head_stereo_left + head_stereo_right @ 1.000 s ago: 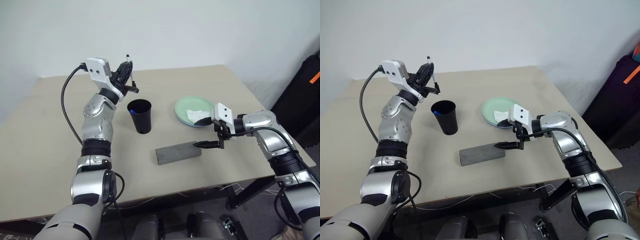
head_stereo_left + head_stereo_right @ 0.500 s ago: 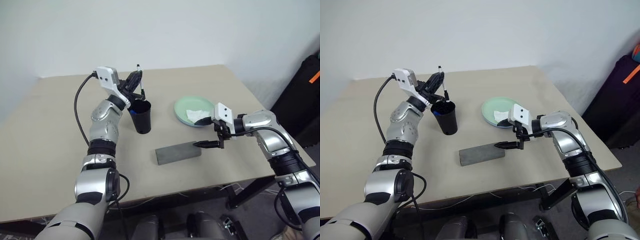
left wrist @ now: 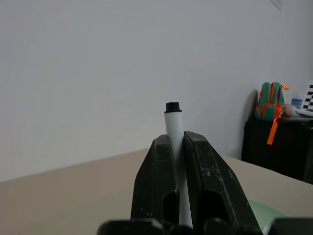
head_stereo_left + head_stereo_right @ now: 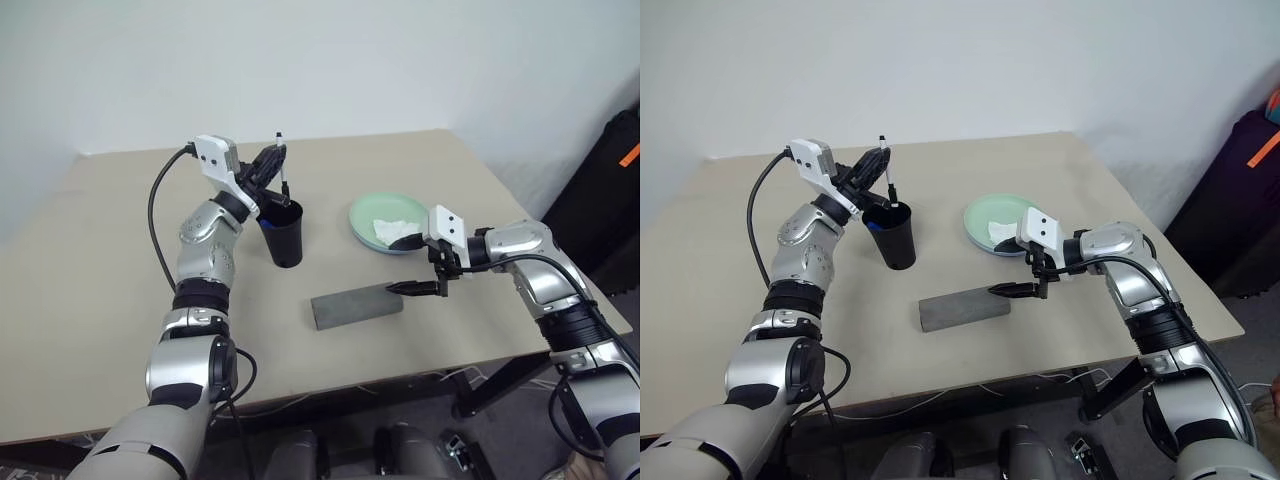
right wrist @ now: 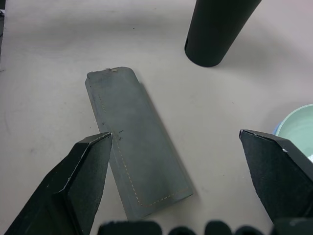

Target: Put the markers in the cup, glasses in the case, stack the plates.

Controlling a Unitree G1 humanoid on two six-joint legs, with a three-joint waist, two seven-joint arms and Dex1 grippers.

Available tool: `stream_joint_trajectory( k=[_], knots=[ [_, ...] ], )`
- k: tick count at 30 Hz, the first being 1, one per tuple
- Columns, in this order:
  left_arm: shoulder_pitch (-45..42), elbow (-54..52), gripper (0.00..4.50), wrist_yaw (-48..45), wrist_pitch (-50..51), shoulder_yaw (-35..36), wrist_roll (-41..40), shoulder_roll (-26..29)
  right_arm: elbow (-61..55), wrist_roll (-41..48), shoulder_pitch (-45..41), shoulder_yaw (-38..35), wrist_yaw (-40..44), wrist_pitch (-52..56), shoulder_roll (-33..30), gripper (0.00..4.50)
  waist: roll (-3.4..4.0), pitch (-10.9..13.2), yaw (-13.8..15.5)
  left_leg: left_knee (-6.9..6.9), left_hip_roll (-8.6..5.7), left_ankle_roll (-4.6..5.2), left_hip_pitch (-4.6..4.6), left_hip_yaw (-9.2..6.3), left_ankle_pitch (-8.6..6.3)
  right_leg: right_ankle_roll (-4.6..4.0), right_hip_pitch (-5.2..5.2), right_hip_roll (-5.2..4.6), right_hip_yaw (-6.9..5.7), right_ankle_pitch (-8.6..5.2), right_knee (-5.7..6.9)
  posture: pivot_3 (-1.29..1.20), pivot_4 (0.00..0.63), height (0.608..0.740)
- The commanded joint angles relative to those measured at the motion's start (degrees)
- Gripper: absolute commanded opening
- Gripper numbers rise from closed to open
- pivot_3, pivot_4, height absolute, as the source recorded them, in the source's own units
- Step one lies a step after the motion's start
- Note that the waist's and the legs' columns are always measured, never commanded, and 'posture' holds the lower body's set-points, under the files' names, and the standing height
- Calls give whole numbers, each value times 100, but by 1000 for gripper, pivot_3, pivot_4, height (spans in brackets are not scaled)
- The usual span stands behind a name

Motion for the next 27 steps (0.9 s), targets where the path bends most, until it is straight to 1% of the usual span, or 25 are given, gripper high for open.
stream_joint_trajectory(
  k=[1, 5, 10, 11, 12, 13, 14, 19, 24, 27],
  knots=[
    [-138, -108, 24, -66, -103, -19, 32, 84, -75, 57, -156, -133, -7, -92, -21, 4500, 0, 0, 0, 0, 0, 0, 0, 0, 0, 0, 0, 0, 0, 0, 0, 0, 0, 738],
    [-117, -113, 1215, -125, -72, -13, 13, 88, -70, 56, -164, -130, 1, -96, -24, 4500, 0, 0, -1, 0, 0, 0, 0, 0, 0, 0, 0, 0, 0, 0, 0, 0, 0, 738],
    [-108, -133, 3005, -176, -38, -2, -9, 88, -66, 54, -166, -138, -3, -100, -32, 4500, 0, 0, -1, 0, 0, 0, 0, 0, 0, 0, 0, 0, 0, 0, 0, 0, 0, 738],
    [-108, -139, 3302, -179, -35, -1, -10, 92, -47, 52, -175, -146, -9, -105, -34, 4500, 0, 0, -1, 0, 0, 0, 0, 0, 0, 0, 0, 0, 0, 0, 0, 0, 0, 738],
    [-112, -149, 3725, -184, -29, 3, -14, 103, -33, 53, -184, -153, -9, -108, -37, 4500, 0, 0, -1, 0, 0, 0, 0, 0, 0, 0, 0, 0, 0, 0, 0, 0, 0, 738],
    [-116, -155, 4023, -187, -25, 7, -17, 111, -23, 54, -190, -158, -8, -110, -39, 4500, 0, 0, -1, 0, 0, 0, 0, 0, 0, 0, 0, 0, 0, 0, 0, 0, 0, 738],
    [-122, -159, 4452, -190, -17, 10, -22, 118, -17, 55, -194, -160, -7, -112, -40, 4500, 0, 0, -1, 0, 0, 0, 0, 0, 0, 0, 0, 0, 0, 0, 0, 0, 0, 738],
    [-123, -243, 4486, -250, 74, 24, -68, 172, -14, 56, -189, -170, -26, -114, -39, 4500, 0, 0, -1, 0, 1, 0, 0, 0, 0, 0, -1, 0, 0, 0, 0, 0, 0, 738],
    [99, -1049, 4486, -523, 801, 97, -402, 410, -18, 69, -174, -195, -76, -100, -33, 4500, 0, 0, -8, 0, 1, 0, -3, 0, 0, 0, -4, 0, 0, 0, 0, 0, 0, 738],
    [512, -1889, 4486, -890, 1527, 85, -665, 818, -32, 85, -154, -222, -110, -94, -47, 4500, 1, 0, -36, -1, 3, -1, -1, 1, -1, 0, -4, 1, 1, 0, 2, 0, 0, 738]
  ],
)
